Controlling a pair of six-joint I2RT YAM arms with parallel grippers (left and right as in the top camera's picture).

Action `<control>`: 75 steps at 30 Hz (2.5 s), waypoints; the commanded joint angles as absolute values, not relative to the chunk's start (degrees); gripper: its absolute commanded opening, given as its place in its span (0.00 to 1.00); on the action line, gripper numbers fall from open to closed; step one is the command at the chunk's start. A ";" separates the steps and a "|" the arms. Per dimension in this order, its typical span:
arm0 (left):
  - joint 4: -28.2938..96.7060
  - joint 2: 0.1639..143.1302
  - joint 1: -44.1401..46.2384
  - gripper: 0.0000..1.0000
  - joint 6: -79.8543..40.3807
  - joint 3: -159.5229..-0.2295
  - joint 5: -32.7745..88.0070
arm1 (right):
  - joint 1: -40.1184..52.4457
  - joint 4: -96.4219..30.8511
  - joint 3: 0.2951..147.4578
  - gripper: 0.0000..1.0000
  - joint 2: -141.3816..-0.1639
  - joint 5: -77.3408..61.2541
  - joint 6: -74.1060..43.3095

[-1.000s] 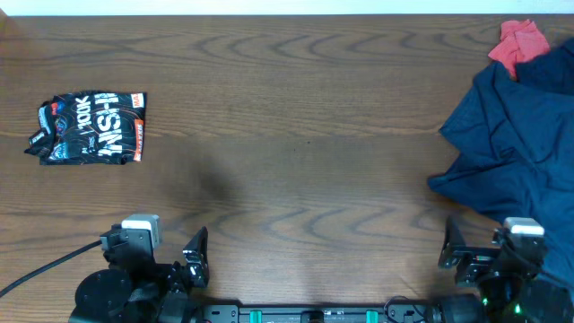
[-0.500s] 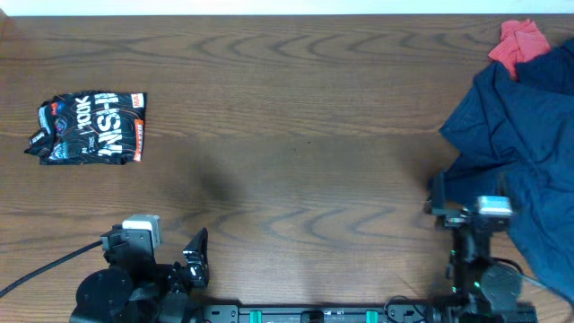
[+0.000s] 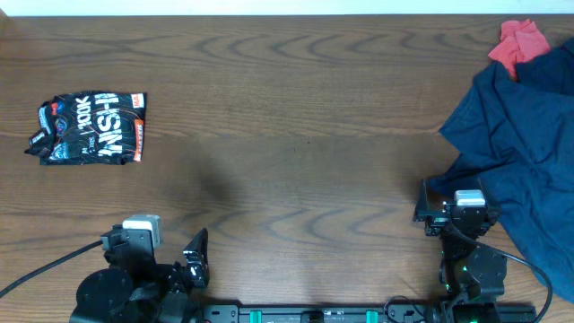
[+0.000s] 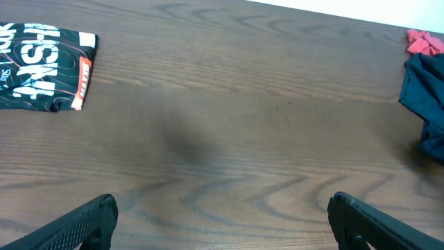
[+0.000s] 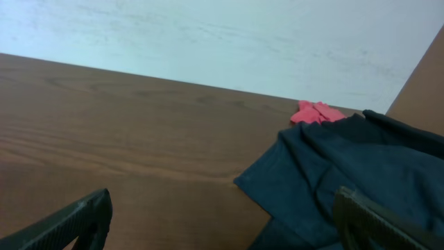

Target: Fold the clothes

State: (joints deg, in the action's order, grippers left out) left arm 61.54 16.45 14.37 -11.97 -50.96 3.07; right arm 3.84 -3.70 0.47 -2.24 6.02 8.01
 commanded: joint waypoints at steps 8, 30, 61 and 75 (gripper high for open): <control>61.49 16.36 14.33 0.98 -12.10 -50.85 3.44 | 3.70 -4.12 0.58 0.99 -2.15 5.76 8.67; 24.12 7.81 -1.32 0.98 -9.69 -15.81 1.10 | 3.70 -4.12 0.58 0.99 -2.15 5.76 8.64; 3.84 0.23 -0.84 0.98 -9.67 -0.23 2.15 | 3.70 -4.14 0.58 0.99 -2.15 5.76 8.64; 3.84 0.23 -0.84 0.98 -9.67 -0.23 2.15 | 3.70 -4.12 0.58 0.99 -2.15 5.76 8.67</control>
